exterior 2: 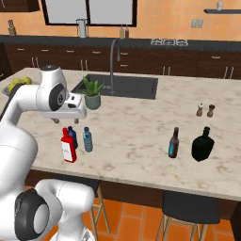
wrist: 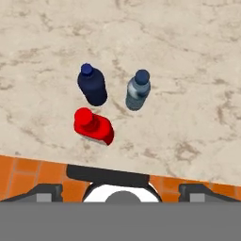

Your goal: Move the plastic bottles in the middle to the plastics group, and the glass bottles in the middle to the glass group.

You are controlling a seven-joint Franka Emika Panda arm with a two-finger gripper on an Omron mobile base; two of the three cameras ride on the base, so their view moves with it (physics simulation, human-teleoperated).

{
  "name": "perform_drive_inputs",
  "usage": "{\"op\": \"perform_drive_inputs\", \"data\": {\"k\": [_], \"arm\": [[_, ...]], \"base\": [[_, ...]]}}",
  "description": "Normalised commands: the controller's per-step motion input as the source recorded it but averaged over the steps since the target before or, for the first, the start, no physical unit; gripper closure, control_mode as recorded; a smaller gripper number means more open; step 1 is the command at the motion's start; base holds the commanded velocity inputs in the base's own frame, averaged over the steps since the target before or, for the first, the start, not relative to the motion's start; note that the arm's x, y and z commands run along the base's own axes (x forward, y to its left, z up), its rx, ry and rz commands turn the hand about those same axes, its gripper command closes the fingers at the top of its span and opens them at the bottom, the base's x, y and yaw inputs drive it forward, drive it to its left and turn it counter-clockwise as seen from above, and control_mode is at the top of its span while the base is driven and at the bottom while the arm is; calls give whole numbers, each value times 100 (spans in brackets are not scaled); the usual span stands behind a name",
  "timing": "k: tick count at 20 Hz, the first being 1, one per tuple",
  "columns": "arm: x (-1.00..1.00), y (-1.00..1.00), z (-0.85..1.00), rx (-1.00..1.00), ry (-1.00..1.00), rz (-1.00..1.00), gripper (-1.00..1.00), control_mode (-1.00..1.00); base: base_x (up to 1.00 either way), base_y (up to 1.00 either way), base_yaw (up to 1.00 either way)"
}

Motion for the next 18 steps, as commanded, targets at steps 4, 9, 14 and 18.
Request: {"op": "perform_drive_inputs", "data": {"k": [4,9,14,18], "arm": [[25,51,-33,0,0,16,-100,-100],[46,36,-23,1,2,7,-100,-100],[40,18,-30,-1,11,0,-100,-100],[8,-1,-28,-3,8,0,-100,-100]], "base": [[0,0,0],[0,0,0],[0,0,0],[0,0,0]]}}
